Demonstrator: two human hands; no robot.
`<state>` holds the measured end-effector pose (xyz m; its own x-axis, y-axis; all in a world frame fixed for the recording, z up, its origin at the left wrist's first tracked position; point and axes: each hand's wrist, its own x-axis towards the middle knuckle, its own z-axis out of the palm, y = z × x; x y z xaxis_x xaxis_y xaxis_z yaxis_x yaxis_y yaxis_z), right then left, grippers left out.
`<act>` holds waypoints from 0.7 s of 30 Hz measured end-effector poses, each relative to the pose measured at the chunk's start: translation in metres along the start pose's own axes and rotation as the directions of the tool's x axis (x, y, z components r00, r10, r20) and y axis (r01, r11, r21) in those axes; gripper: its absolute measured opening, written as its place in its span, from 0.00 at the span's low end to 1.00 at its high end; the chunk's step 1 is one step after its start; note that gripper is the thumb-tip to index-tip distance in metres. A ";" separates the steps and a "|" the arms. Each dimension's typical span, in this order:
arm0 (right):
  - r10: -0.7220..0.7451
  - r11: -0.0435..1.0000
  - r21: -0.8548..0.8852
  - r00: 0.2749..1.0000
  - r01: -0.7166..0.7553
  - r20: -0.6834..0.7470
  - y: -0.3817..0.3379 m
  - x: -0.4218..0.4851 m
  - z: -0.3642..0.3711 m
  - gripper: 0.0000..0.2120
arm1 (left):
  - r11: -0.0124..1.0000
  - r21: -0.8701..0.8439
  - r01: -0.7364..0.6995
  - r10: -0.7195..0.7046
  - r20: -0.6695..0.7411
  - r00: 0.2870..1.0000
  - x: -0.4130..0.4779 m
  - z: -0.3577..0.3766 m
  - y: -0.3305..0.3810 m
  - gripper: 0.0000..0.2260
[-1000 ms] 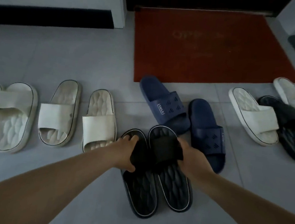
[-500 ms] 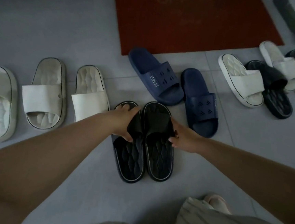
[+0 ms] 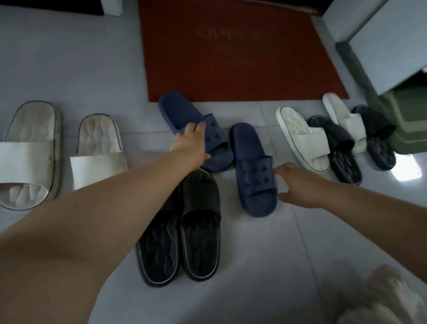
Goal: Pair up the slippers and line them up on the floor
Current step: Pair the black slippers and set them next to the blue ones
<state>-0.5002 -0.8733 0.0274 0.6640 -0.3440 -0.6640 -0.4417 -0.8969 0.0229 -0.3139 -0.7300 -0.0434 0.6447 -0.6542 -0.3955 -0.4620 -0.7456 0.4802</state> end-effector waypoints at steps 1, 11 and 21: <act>-0.009 1.000 0.028 0.999 0.010 -0.032 0.006 0.014 0.005 0.32 | 0.998 -0.052 0.033 -0.033 0.005 0.999 0.008 0.003 0.000 0.39; -0.293 0.942 -0.178 0.956 0.285 -0.024 0.057 0.093 0.026 0.40 | 0.884 -0.434 0.176 -0.200 -0.011 0.980 0.042 0.023 0.019 0.29; -0.447 0.892 -0.067 0.894 0.448 0.020 0.159 0.155 -0.045 0.28 | 0.895 -0.304 0.327 -0.372 -0.102 0.922 0.037 0.067 0.083 0.16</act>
<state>-0.4405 -1.0819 -0.0378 0.7792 0.0993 -0.6188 -0.0563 -0.9723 -0.2269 -0.3689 -0.8251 -0.0702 0.8290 -0.3129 -0.4636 -0.0169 -0.8425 0.5384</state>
